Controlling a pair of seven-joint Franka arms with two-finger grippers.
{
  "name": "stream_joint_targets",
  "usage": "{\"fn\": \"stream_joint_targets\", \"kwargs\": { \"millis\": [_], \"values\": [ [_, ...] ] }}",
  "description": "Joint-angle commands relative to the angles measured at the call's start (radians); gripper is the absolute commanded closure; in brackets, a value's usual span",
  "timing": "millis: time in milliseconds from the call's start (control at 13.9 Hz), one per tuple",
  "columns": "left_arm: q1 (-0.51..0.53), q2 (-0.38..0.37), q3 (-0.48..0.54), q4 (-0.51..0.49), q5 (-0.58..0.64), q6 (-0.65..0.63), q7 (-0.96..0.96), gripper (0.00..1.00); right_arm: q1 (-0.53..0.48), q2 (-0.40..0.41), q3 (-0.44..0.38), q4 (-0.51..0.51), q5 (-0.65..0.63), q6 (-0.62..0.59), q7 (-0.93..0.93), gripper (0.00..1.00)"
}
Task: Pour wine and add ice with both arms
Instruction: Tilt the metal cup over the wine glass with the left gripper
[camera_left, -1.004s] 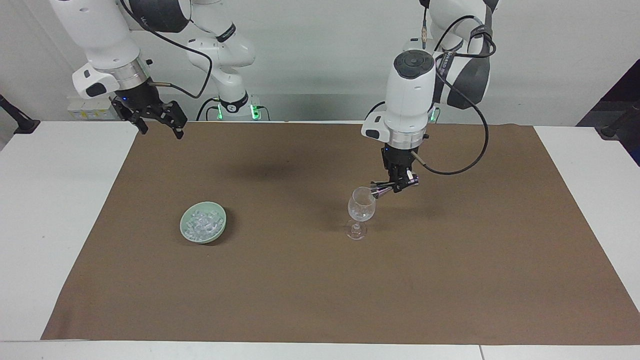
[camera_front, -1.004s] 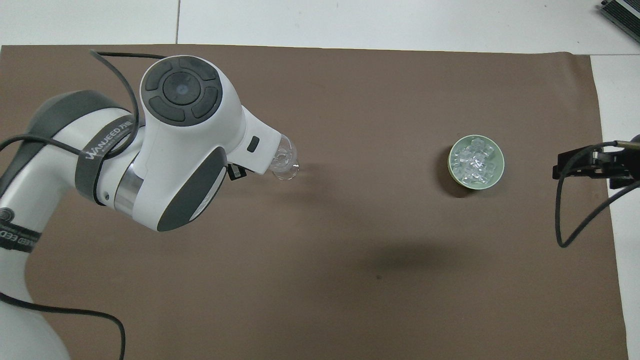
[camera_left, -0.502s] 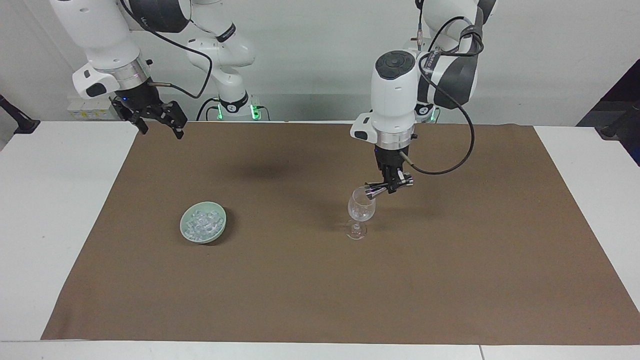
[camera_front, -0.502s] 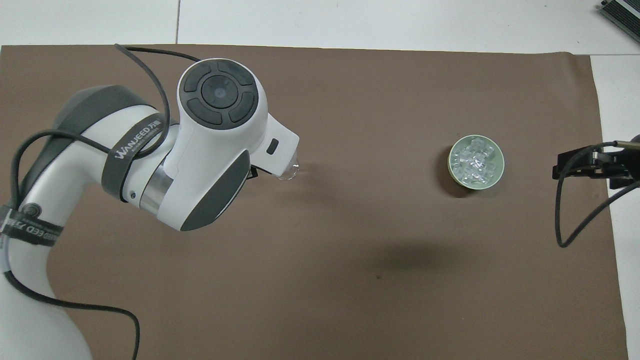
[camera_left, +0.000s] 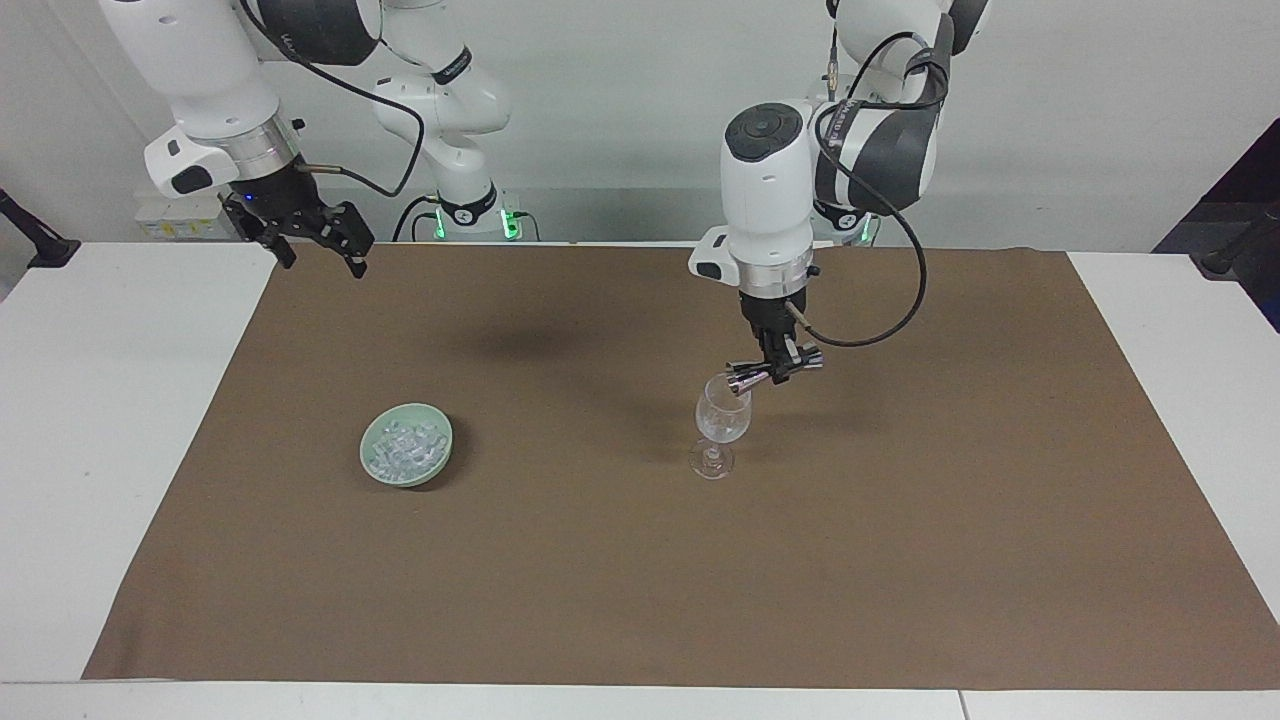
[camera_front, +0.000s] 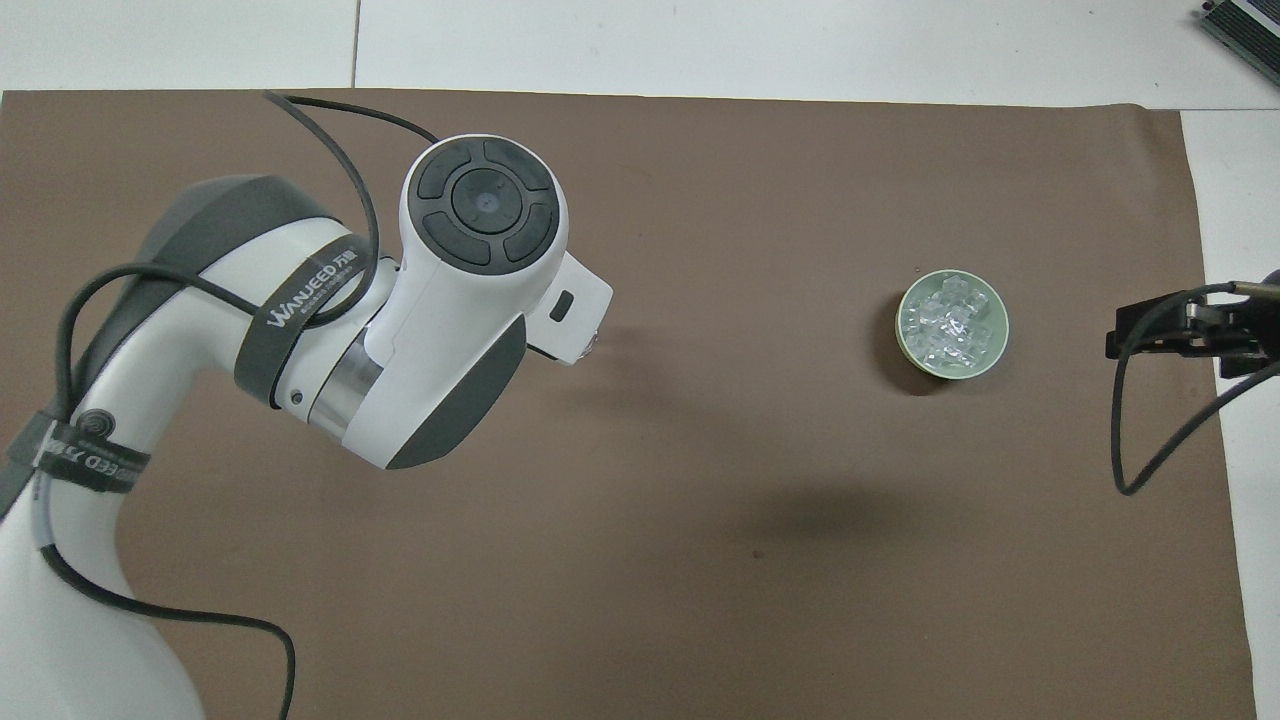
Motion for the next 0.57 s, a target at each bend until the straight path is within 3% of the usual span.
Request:
{"fn": "stream_joint_targets", "kwargs": {
  "millis": [0,502],
  "values": [
    [-0.027,0.023,0.016,0.043,0.029,-0.034,-0.019,0.98,-0.017,-0.027,0.005,-0.032,0.021,0.009,-0.025,0.0],
    [0.016,-0.022,0.026,0.041,-0.017,-0.034,-0.001,0.97,-0.017,-0.029,0.007,-0.033,0.021,0.008,-0.025,0.0]
  ]
}}
